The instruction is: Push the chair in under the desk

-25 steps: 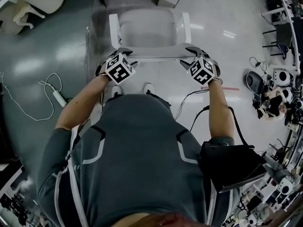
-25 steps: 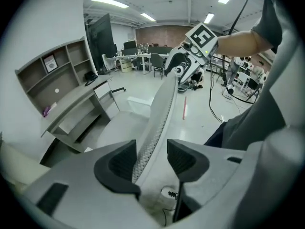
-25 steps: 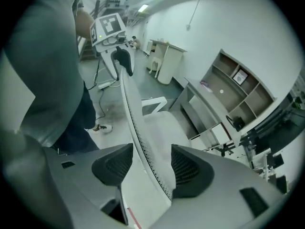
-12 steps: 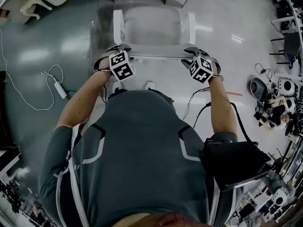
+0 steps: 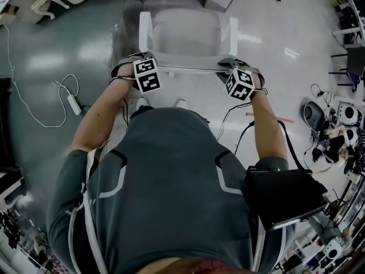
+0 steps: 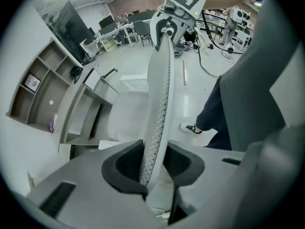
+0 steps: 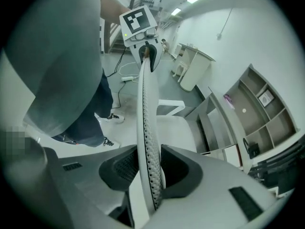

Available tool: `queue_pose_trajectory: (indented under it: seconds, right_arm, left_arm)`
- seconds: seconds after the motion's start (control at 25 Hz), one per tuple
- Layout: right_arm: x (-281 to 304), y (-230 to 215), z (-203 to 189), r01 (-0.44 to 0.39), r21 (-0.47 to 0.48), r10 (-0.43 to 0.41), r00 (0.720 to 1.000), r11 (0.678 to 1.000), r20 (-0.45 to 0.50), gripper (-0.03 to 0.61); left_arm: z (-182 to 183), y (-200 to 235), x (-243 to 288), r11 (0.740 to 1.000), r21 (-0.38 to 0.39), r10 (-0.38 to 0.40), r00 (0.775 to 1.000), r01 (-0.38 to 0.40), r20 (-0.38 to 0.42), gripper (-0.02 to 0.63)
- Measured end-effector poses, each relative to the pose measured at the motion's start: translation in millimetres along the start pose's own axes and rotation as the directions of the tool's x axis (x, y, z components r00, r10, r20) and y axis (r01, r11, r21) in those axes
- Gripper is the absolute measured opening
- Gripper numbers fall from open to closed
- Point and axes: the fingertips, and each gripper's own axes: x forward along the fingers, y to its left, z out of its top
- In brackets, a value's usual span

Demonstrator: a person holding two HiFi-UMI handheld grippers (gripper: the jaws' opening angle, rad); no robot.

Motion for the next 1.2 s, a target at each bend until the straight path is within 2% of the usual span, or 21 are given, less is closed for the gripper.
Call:
queue_pose_trajectory:
  seconds: [0.32,0.6,1.0,1.2]
  right_arm:
    - [9,-18,7,0.024,-0.034,-0.023,0.999,0.999,0.031,0.129]
    - [21,-43,14,0.037,-0.047,-0.036,0.999,0.998,0.027,0.130]
    - [39,-83,25,0.018,-0.005,-0.018,1.000,1.000,-0.022,0.138]
    - [49,-103,44,0.019,0.022,-0.019,0.999,1.000,-0.030,0.137]
  left_arm:
    - [-6,21,4,0.998,-0.039,0.051,0.999,-0.051,-0.006,0.126]
    - [-13,43,10,0.995,-0.093,0.041,0.999,-0.043,-0.019,0.133]
    - [-21,86,18,0.995,-0.092,0.039,0.999,-0.038,0.007,0.138]
    - [-36,119,19,0.996,-0.076,0.035,0.999,-0.034,0.006,0.143]
